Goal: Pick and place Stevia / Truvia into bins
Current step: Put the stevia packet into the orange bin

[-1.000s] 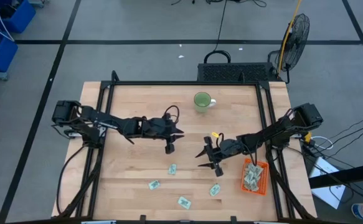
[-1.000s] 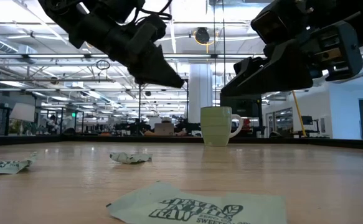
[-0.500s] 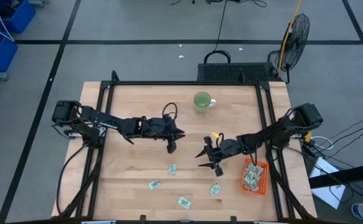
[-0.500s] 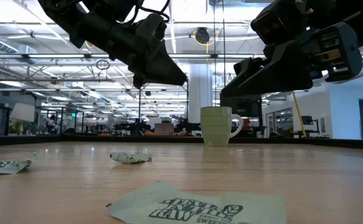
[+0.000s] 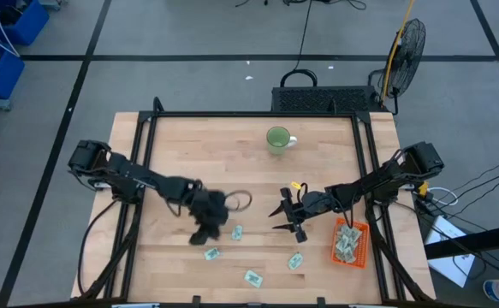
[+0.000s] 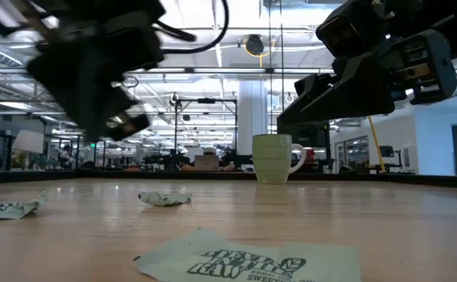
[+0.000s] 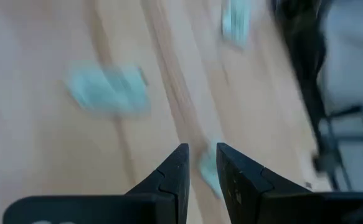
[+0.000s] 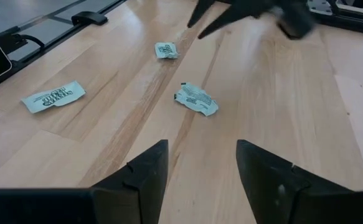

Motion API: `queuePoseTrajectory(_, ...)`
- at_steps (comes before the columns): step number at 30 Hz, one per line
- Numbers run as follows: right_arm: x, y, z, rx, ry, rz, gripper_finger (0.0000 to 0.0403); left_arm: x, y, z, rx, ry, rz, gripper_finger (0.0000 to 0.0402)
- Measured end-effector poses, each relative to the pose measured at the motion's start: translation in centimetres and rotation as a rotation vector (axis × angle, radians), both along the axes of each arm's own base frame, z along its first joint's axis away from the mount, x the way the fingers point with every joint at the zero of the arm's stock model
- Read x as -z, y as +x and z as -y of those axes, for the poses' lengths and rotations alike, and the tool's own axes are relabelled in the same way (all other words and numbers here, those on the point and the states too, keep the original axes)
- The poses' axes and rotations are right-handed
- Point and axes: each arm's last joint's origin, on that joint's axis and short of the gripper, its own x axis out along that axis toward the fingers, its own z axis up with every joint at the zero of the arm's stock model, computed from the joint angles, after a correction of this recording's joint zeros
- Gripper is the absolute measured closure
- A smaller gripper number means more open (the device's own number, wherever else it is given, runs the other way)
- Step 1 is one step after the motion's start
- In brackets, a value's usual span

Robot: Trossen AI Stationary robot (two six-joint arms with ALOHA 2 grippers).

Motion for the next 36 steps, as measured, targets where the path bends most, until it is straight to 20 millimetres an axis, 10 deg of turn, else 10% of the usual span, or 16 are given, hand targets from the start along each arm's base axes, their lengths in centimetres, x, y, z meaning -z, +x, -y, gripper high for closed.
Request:
queuePoseTrajectory(11,0.0,0.0,0.0,0.000,0.000,0.000,0.0222,0.6,-2.4,5.6,0.029,0.286,0.028,0.0316)
queuePoseTrajectory(36,0.1,0.0,0.0,-0.003,-0.010,-0.009,0.0222,1.9,-1.8,6.4,-0.063,0.292,0.021,0.0316)
